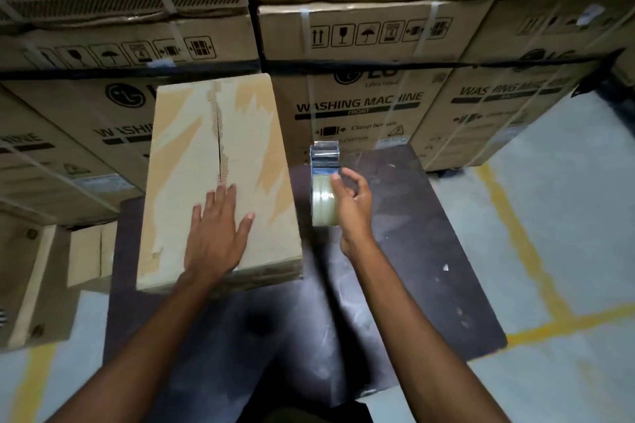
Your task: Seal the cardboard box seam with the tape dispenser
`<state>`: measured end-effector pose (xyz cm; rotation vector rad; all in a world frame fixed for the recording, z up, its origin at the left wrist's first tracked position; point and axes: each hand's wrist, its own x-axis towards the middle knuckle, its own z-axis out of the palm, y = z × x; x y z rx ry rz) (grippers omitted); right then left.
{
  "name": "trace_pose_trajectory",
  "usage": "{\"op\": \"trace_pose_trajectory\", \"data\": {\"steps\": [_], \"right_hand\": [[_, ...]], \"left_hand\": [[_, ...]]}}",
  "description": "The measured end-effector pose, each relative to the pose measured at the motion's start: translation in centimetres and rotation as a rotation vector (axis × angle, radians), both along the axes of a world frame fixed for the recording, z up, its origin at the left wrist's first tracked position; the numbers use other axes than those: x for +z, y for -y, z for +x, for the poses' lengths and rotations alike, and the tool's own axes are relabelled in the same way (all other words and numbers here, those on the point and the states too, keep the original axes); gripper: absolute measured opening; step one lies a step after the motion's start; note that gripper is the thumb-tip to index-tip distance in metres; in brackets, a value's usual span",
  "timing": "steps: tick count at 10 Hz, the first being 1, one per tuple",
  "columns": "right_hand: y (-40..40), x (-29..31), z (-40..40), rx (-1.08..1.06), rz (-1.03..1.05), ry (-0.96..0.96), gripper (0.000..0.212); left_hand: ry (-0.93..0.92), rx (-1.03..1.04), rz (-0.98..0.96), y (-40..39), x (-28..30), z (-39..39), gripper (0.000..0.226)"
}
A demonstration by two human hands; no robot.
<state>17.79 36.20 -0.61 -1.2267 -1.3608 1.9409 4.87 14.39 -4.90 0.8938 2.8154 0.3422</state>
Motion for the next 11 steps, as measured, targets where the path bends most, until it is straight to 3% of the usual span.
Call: {"op": "trace_pose_trajectory", "data": {"steps": [3, 6, 8, 9, 11], "right_hand": [[0.0, -12.3, -1.1, 0.020, -0.198, 0.188, 0.033], [-0.6, -18.6, -2.5, 0.122, -0.129, 0.328, 0.037], [-1.1, -16.4, -2.6, 0.263, 0.013, 0.437, 0.047], [-0.8, -14.4, -2.0, 0.322, 0.182, 0.545, 0.053], [-1.1, -5.8, -1.8, 0.454, 0.689, 0.433, 0.060]], "left_hand": [[-0.028, -0.005, -0.118, -0.2, -0.1, 0.2, 0.086], [-0.018, 0.005, -0.127, -0.2, -0.1, 0.2, 0.085], [0.013, -0.002, -0.142, -0.4, 0.3, 0.4, 0.099], [0.027, 0.011, -0.143, -0.4, 0.6, 0.4, 0.102], [0.047, 0.057, -0.009, -0.8, 2.2, 0.4, 0.084]]}}
